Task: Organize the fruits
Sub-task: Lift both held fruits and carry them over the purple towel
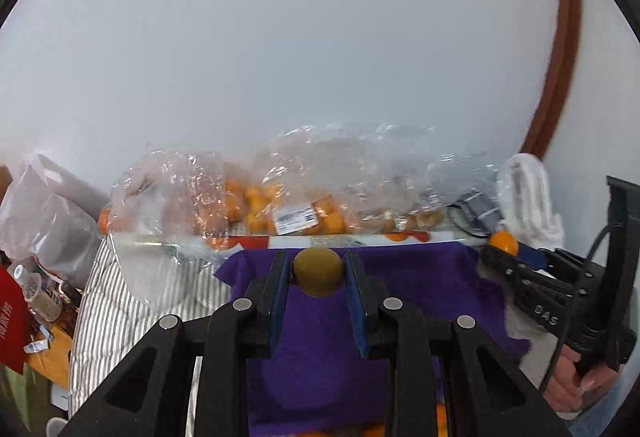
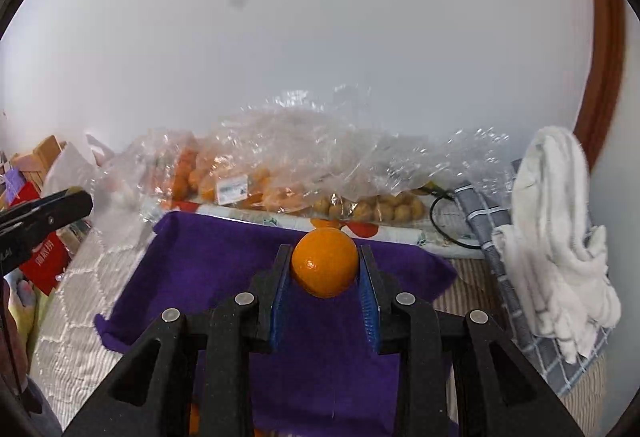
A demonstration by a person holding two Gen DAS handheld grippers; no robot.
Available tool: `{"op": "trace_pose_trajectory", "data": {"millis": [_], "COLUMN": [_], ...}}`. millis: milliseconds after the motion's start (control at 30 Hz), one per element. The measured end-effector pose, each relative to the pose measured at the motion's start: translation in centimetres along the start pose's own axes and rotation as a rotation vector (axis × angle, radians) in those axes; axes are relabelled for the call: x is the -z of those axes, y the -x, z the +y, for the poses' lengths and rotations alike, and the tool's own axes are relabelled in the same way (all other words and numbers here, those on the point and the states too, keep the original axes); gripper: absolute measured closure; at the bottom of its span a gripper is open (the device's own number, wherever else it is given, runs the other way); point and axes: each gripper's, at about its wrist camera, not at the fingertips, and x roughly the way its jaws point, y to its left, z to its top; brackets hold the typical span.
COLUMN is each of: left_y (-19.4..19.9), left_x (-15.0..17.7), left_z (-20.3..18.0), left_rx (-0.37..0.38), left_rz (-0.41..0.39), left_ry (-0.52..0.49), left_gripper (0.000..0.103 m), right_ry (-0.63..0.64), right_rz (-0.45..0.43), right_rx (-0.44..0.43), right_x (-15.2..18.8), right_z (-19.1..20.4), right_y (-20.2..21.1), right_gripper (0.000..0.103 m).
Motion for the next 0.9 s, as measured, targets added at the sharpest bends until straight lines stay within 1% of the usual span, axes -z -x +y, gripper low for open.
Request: {"op": "trace_pose_trajectory", "data": {"millis": [67, 100, 167, 200, 267, 333, 433, 667, 900], "left_y": [-1.5, -2.3, -4.0, -4.5, -5.0, -5.8, -6.7, -9.0, -10.4], "left_x": [0.4, 0.7, 0.9, 0.9, 1.1, 1.2, 1.6, 2.6, 3.3], "left_z": [0.5, 0.9, 1.2, 1.3, 1.6, 1.6, 1.4, 1.3, 0.5], "left_rx": [-0.006, 0.002, 0.003, -0.006, 0.006, 0.039, 0.027, 0.030, 0.014], "left_rz": [0.018, 0.030, 0.080, 0.089, 0.085, 0.111, 0.125, 0.182, 0.219], "left_ry": [0.005, 0.015, 0.014, 0.012, 0.032, 0.037, 0.021, 0.017, -0.023], "left_gripper": [0.077, 0.077, 0.077, 0.077, 0.077, 0.077, 0.077, 0.077, 0.077], "right_ry": [-0.004, -0.003, 0.006, 0.007, 0.013, 0.025, 0.017, -0.002, -0.040], "right_rz": [0.011, 0.014, 0.020, 0.022, 0.056, 0.070, 0.091, 0.125, 0.156], "right_rx": [-0.013, -0.019, -0.021, -0.021, -0.026, -0.018, -0.011, 0.014, 0.036], "right_x": [-0.1, -0.1, 0.3, 0.5, 1.0, 1.2, 1.4, 2.5, 2.8], "right_z": [0.0, -0.1, 0.0, 0.0, 0.0, 0.1, -0.3, -2.2, -4.0], "right_y": [-1.5, -2.0, -3.3, -3.6, -5.0, -5.7, -6.5, -8.1, -9.2], "right_gripper": [0.072, 0.072, 0.072, 0.072, 0.072, 0.072, 0.072, 0.072, 0.072]}}
